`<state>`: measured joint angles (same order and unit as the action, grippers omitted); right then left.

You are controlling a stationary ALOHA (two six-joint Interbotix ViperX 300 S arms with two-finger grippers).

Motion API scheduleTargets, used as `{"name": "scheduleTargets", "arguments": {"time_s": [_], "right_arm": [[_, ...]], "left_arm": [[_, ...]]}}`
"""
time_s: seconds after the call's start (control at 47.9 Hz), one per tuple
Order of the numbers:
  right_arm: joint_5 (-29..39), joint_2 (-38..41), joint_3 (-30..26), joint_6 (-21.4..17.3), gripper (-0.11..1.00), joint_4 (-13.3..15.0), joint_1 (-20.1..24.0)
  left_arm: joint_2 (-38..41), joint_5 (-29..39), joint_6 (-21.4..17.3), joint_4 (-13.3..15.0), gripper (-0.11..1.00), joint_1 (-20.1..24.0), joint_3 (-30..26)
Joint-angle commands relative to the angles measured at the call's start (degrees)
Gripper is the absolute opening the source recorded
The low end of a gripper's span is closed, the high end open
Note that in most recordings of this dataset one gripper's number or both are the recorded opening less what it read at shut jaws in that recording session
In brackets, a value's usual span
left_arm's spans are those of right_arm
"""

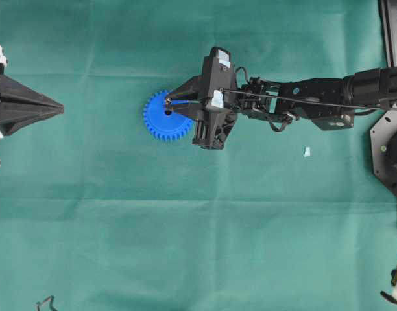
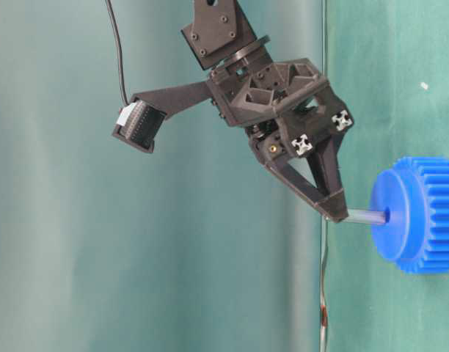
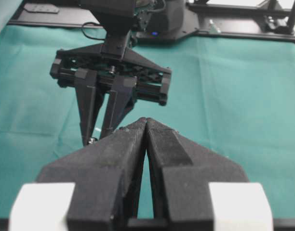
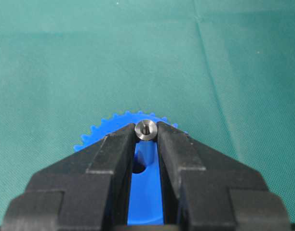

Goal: Insert the shaft into the center hole of the gear.
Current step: 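Align the shaft tip with the gear hole using the right gripper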

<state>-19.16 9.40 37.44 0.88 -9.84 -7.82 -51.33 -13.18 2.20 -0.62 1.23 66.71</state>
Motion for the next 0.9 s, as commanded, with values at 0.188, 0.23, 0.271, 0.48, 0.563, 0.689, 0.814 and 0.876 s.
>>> {"name": "scheduleTargets", "arguments": {"time_s": [0.188,0.23,0.271,0.48,0.563,0.689,0.814,0.876], "right_arm": [[0.2,-2.8,-0.4,-0.2,0.16,-0.2,0.0],[0.3,-3.1,-0.4,-0.2,0.16,-0.2,0.1],[0.6,-3.2,-0.6,-0.2,0.16,-0.2,0.2],[3.0,-3.0,-1.3,-0.3,0.16,-0.3,0.5],[3.1,-2.9,-1.4,-0.3,0.16,-0.4,0.6],[3.0,-2.8,-1.6,-0.2,0.16,-0.5,0.6],[3.0,-2.6,-1.9,-0.2,0.16,-0.5,0.6],[3.0,-2.5,-2.0,-0.1,0.16,-0.5,0.6]], "left_arm": [[0.2,-0.2,0.1,-0.2,0.00,0.1,-1.3],[0.2,-0.2,0.1,-0.2,0.00,0.2,-1.2],[0.3,-0.2,0.1,-0.2,0.00,0.1,-1.2],[0.4,-0.2,0.1,-0.2,0.00,0.1,-1.3],[0.4,-0.2,0.1,-0.2,0.00,0.1,-1.3],[0.4,-0.2,0.1,-0.1,0.00,0.1,-1.3],[0.4,-0.2,0.1,-0.1,0.00,0.1,-1.3],[0.3,-0.3,0.1,-0.2,0.00,0.1,-1.3]]}}
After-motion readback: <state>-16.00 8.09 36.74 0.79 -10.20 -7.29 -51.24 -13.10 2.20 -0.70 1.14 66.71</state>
